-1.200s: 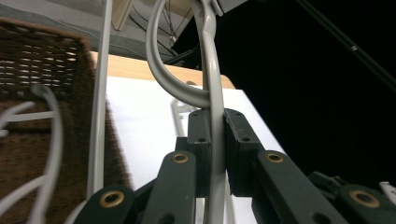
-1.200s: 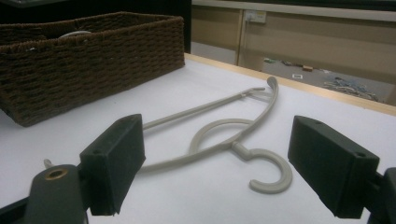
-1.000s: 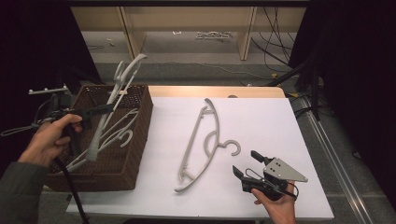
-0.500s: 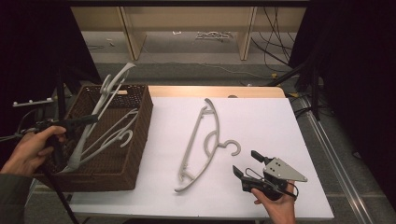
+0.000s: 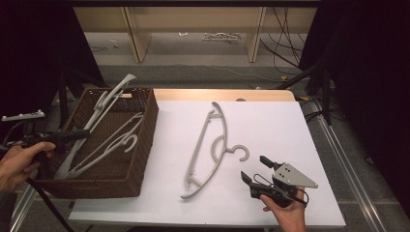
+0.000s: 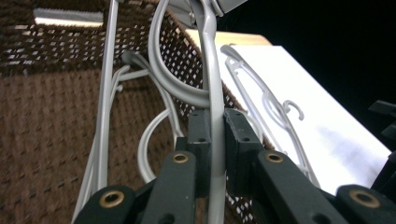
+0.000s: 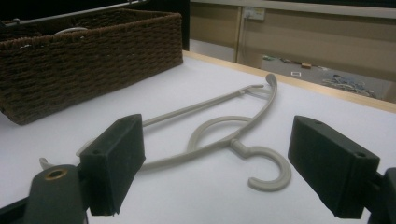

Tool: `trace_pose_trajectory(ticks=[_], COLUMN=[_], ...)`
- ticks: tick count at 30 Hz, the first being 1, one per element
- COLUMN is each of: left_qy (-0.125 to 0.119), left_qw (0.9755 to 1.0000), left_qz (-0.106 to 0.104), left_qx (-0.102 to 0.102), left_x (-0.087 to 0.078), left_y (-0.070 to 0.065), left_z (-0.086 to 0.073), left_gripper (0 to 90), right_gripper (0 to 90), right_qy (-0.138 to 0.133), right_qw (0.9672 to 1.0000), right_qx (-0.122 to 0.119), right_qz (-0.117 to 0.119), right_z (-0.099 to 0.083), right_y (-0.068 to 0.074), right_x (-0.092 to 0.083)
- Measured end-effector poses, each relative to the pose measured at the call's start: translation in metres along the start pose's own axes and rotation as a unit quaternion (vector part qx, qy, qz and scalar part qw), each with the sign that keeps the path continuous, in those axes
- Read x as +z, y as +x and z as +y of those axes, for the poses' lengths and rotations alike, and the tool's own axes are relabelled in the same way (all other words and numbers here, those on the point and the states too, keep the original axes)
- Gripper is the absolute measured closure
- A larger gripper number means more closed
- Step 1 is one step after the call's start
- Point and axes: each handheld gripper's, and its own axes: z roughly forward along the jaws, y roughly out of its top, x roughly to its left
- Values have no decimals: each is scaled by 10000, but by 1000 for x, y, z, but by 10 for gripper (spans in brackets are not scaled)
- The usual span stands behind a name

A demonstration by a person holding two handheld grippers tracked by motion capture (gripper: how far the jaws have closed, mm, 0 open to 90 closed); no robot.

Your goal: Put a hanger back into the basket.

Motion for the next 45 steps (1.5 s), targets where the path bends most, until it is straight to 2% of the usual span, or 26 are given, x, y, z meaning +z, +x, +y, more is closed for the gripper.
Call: trace_pose_trajectory(ticks=[2, 5, 8, 9, 11, 13, 17, 19, 21, 24, 27, 29, 32, 37, 40, 41, 42, 43, 45], left_qy=[39, 41, 204, 310, 352, 402, 484, 630, 654, 848, 1099, 1354, 1647, 1788, 2010, 2095, 1960, 2068, 1842], left_qw=[10000, 9998, 9992, 9985, 9982, 9973, 9963, 9956, 9956, 9937, 9899, 9848, 9784, 9746, 9694, 9661, 9705, 9675, 9719], left_qz=[17, -120, -107, -137, -84, -139, -226, -146, -98, -59, 108, 200, 276, 362, 342, 380, 428, 448, 543], left_qx=[81, 177, 324, 436, 486, 602, 676, 685, 662, 735, 891, 1067, 1215, 1299, 1368, 1463, 1337, 1384, 1362], left_x=[-2, -4, -4, -3, -3, -3, -2, 0, 4, 11, 20, 25, 31, 35, 38, 38, 40, 38, 37], left_y=[2, 2, 2, 5, 6, 9, 13, 15, 17, 15, 11, 10, 9, 7, 5, 5, 4, 5, 3], left_z=[-2, -5, -4, -5, -5, -7, -13, -14, -16, -17, -18, -18, -22, -26, -28, -27, -28, -26, -23], left_gripper=[816, 816, 817, 817, 817, 817, 816, 816, 816, 815, 814, 814, 812, 804, 775, 758, 724, 667, 606], right_gripper=[195, 195, 195, 195, 195, 195, 195, 195, 195, 195, 195, 195, 195, 195, 195, 195, 195, 195, 195], right_qy=[-59, -25, 0, -35, -36, -32, 14, 17, 9, 29, 30, 17, 11, 29, 19, 32, 28, 37, 10], right_qw=[10000, 10000, 10000, 10000, 10000, 10000, 10000, 10000, 10000, 10000, 10000, 10000, 10000, 10000, 10000, 10000, 10000, 10000, 10000], right_qx=[28, 31, 18, 24, 27, 24, -3, -1, 14, -3, -2, 14, 15, -1, -19, -6, -7, -18, 21], right_qz=[42, 37, 21, 39, 40, 42, 13, 20, 30, -12, -10, 32, 32, 14, -10, 0, -2, -15, 28], right_z=[0, 0, 0, 0, 0, -1, -1, 0, 0, -1, 0, -1, 0, 0, 0, 0, 0, 0, 0], right_y=[0, 0, 0, 1, 1, 0, 0, 1, 1, 1, 0, 1, 1, 1, 1, 1, 1, 1, 1], right_x=[1, 1, 1, 1, 1, 1, 1, 1, 1, 1, 1, 1, 1, 1, 1, 1, 1, 1, 1])
